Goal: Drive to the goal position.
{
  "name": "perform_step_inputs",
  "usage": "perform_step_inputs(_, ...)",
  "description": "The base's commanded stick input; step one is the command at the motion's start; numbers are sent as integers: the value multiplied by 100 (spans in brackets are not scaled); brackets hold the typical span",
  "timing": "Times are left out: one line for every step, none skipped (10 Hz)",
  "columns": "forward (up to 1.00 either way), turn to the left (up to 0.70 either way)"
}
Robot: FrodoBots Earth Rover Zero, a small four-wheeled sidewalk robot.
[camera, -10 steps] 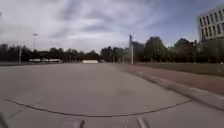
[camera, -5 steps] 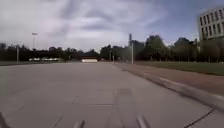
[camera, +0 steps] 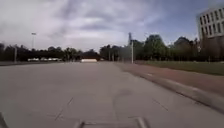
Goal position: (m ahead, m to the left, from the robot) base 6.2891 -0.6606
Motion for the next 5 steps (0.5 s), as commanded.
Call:
perform_step_inputs(100,0)
perform_step_inputs(100,0)
perform_step_inputs(100,25)
perform_step_inputs(100,27)
perform_step_inputs(100,27)
